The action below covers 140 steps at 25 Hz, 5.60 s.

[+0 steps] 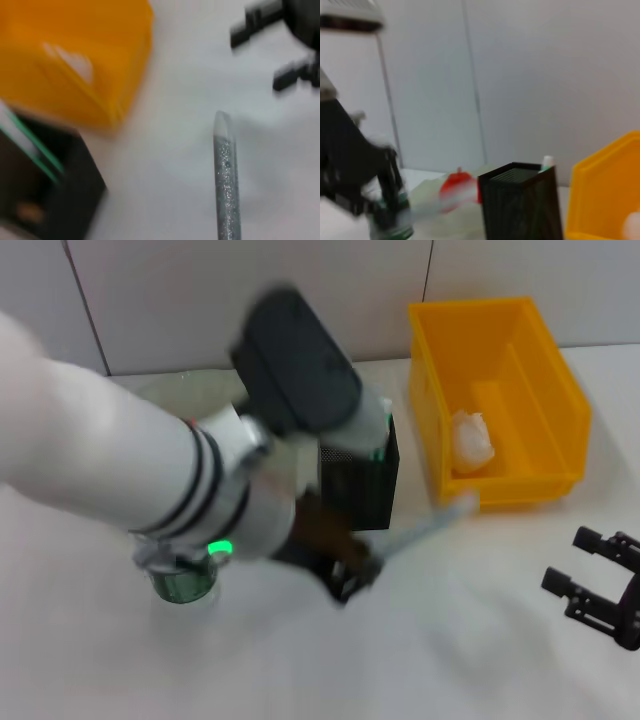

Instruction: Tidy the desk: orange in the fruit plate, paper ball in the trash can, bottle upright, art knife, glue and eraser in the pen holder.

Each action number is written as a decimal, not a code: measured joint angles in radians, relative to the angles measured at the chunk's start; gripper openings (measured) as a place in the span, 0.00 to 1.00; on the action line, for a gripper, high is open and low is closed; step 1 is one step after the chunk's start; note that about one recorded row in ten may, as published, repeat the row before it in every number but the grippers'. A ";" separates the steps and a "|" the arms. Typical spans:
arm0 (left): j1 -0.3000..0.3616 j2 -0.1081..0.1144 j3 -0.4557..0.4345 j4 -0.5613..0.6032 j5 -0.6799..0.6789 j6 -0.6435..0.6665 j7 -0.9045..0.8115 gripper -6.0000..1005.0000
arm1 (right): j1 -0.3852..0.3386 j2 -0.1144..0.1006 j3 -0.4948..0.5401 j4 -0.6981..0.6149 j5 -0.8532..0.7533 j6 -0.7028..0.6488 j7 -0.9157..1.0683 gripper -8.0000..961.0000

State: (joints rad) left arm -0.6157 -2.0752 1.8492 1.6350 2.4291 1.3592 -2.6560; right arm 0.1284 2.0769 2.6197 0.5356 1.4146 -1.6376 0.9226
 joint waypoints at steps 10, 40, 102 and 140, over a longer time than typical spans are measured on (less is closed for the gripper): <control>0.303 0.001 0.036 0.143 -0.325 -0.569 0.410 0.18 | 0.008 0.000 0.026 -0.026 0.004 -0.006 0.005 0.76; 0.219 -0.003 0.622 -0.407 -0.072 -1.970 0.080 0.18 | 0.026 0.002 0.029 -0.057 0.029 -0.025 0.005 0.76; 0.026 -0.005 0.656 -0.836 -0.161 -1.979 -0.225 0.19 | 0.068 0.002 0.019 -0.065 0.020 -0.027 0.015 0.76; 0.330 0.218 0.580 -0.055 0.133 -1.529 -0.222 0.84 | 0.070 0.000 0.020 -0.051 0.027 -0.052 0.028 0.76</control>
State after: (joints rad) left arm -0.2856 -1.8569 2.4290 1.5802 2.5625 -0.1702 -2.8783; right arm 0.1987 2.0769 2.6398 0.4847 1.4417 -1.6894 0.9510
